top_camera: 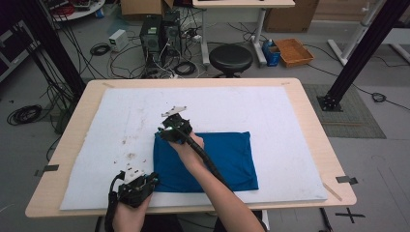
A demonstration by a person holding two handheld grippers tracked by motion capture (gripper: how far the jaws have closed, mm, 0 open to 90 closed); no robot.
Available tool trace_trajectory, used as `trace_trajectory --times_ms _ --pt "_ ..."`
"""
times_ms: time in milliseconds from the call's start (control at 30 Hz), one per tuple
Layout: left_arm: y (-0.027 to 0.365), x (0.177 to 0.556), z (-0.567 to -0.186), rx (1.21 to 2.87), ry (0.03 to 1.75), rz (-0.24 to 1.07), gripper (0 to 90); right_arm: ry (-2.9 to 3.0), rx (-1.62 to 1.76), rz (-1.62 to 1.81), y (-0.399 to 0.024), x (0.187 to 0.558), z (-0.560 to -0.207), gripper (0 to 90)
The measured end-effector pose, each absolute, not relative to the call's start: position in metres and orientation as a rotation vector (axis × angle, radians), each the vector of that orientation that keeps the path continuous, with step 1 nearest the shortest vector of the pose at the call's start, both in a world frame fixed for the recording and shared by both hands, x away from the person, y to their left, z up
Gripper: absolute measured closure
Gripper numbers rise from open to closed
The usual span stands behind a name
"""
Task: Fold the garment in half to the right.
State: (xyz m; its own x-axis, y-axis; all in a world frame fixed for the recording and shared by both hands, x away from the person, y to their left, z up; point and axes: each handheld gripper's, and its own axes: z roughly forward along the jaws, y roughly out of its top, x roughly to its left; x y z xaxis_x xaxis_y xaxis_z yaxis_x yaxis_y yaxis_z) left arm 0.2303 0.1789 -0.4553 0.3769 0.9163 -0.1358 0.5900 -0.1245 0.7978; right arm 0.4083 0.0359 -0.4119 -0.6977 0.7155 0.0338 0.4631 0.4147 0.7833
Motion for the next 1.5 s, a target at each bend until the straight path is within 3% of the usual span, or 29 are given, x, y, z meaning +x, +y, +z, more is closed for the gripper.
trace_trajectory --times_ms 533,800,1200,1500 --pt "0.180 0.230 -0.456 1.829 1.303 0.500 82.9 2.460 0.975 0.981 0.083 0.422 -0.435 67.1" --pt "0.180 0.231 -0.456 1.827 1.299 0.495 82.9 2.499 0.930 0.945 0.087 0.425 -0.440 85.4" --pt "0.180 0.228 -0.444 1.811 1.259 0.495 84.7 2.489 0.889 1.044 0.070 0.421 -0.416 86.8" --pt "0.162 0.224 -0.415 1.805 1.152 0.514 84.8 2.495 0.833 1.200 0.032 0.415 -0.384 86.8"
